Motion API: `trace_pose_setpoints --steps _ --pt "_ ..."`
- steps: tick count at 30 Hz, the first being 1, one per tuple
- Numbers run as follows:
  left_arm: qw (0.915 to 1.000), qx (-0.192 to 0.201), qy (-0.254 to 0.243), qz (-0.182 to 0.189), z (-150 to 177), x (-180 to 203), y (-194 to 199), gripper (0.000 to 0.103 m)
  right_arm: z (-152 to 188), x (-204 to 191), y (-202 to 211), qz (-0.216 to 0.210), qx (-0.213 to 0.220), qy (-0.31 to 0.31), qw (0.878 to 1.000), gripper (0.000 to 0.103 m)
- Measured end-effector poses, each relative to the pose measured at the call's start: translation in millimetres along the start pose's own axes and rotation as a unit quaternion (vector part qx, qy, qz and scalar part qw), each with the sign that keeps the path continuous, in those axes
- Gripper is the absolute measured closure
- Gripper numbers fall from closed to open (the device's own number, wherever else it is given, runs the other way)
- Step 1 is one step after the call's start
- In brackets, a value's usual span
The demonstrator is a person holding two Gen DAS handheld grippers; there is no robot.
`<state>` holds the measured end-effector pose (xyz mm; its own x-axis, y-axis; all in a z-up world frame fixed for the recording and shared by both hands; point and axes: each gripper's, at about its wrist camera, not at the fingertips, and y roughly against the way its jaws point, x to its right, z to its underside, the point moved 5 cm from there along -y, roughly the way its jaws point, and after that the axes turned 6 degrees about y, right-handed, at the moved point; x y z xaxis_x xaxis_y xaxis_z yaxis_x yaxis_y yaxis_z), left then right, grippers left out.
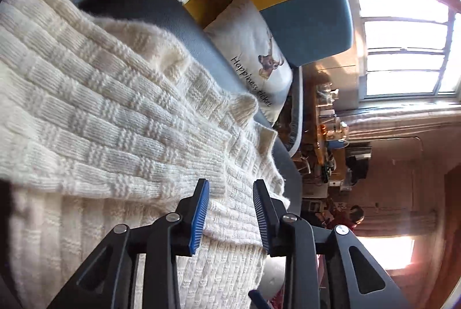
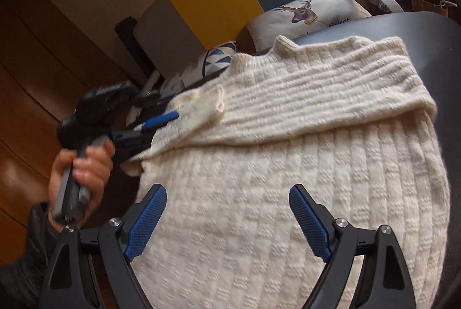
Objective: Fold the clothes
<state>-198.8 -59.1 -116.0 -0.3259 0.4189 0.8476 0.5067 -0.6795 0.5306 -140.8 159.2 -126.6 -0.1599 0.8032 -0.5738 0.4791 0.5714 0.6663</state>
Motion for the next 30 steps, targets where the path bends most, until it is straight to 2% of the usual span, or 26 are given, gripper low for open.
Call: trace_pose_setpoints --steps 2,3,6,7,9,11,12,18,21,23,25,27,30 --pt "0.9995 0.02 0.003 0.025 -5.5 -9.0 33.5 0.06 -14.8 -0.8 -17.5 -0.025 0.001 -0.037 0.999 0.031" --pt "0.999 0.027 0.015 0.033 -8.7 -19.1 46.5 0.059 -22.2 -1.3 -26.2 -0.037 0.001 -0.055 0.998 0.038" --pt "0.9958 0.046 0.057 0.055 -19.6 -50.4 75.6 0.058 -44.8 -2.4 -52.1 -0.073 0.003 -0.11 0.991 0.046" --pt "0.9947 0.054 0.067 0.056 -23.8 -63.0 87.8 0.058 -52.5 -2.8 -60.6 -0.086 0.003 -0.128 0.988 0.054" --pt "0.9924 0.066 0.083 0.062 -28.2 -82.1 102.9 0.058 -67.9 -3.5 -77.7 -0.11 0.004 -0.164 0.98 0.056" --pt "0.9901 0.071 0.1 0.068 -30.2 -99.4 111.2 0.058 -72.6 -2.2 -92.2 -0.108 0.005 -0.186 0.977 0.065" --pt "0.989 0.074 0.107 0.07 -31.0 -107.0 116.1 0.058 -74.6 -2.0 -98.0 -0.103 0.008 -0.191 0.976 0.075" --pt "0.985 0.073 0.125 0.093 -32.5 -124.7 123.0 0.058 -80.1 -6.8 -132.9 -0.096 -0.001 -0.228 0.969 0.078" --pt "0.9792 0.071 0.151 0.115 -29.0 -130.9 121.3 0.058 -86.9 -22.6 -135.3 -0.05 -0.003 -0.181 0.982 0.096" --pt "0.9737 0.071 0.171 0.133 -26.1 -134.9 120.2 0.056 -98.5 -50.0 -129.9 -0.027 -0.004 -0.114 0.993 0.096" --pt "0.9643 0.064 0.201 0.16 -23.5 -136.1 110.8 0.056 -110.4 -77.4 -124.3 -0.003 -0.004 -0.047 0.999 0.097" --pt "0.9562 0.061 0.22 0.184 -21.5 -130.8 100.3 0.056 -122.7 -104.8 -118.7 0.02 -0.005 0.02 1.0 0.097" --pt "0.9478 0.058 0.233 0.209 -19.7 -117.3 83.9 0.056 -141.6 -145.9 -110.1 0.055 -0.006 0.121 0.991 0.097"
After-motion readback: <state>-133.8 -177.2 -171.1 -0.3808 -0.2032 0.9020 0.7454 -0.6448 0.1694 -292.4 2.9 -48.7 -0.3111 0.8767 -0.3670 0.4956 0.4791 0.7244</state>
